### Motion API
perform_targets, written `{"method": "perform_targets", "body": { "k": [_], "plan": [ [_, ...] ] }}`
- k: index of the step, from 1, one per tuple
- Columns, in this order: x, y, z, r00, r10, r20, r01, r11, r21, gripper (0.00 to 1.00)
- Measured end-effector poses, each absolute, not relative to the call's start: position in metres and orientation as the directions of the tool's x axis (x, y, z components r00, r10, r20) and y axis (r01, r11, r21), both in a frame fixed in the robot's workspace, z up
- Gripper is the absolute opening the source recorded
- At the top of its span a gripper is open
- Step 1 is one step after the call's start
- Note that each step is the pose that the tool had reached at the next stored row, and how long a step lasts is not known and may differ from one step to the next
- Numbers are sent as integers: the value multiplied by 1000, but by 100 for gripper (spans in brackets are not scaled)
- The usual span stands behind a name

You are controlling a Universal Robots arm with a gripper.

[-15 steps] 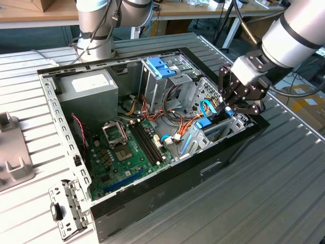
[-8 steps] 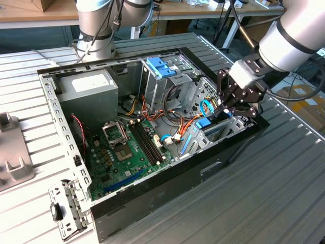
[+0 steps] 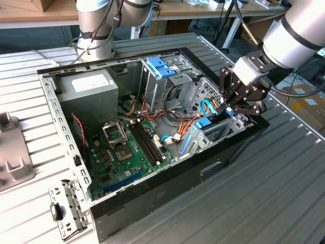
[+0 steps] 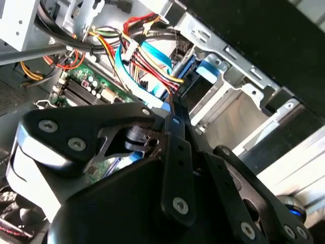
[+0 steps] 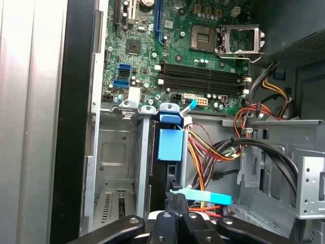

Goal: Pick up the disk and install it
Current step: 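Insert the second disk wire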

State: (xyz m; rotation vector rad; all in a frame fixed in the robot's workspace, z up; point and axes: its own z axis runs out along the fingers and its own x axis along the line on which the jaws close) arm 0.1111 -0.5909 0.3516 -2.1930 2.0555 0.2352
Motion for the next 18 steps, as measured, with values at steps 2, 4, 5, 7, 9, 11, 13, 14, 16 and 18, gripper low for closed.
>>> {"method": "perform_targets", "body": {
  "k": [2,4,5,7,9,11,13,14,16,18],
  "plan": [
    [114,-591,354,62,-978,-199,-998,-66,14,11],
    [122,-591,357,62,-978,-199,-998,-66,16,11],
    [124,-591,358,62,-978,-199,-998,-66,16,11],
    [130,-591,360,61,-978,-199,-998,-66,17,11],
    [139,-591,361,61,-978,-200,-998,-66,20,11],
    [144,-591,363,61,-978,-200,-998,-66,21,11],
    [145,-591,365,60,-978,-200,-998,-66,21,11],
    [146,-591,367,61,-978,-200,-998,-66,21,11],
    [148,-591,369,61,-978,-200,-998,-66,21,11],
    [148,-591,369,60,-978,-200,-998,-66,21,11]
  ]
}}
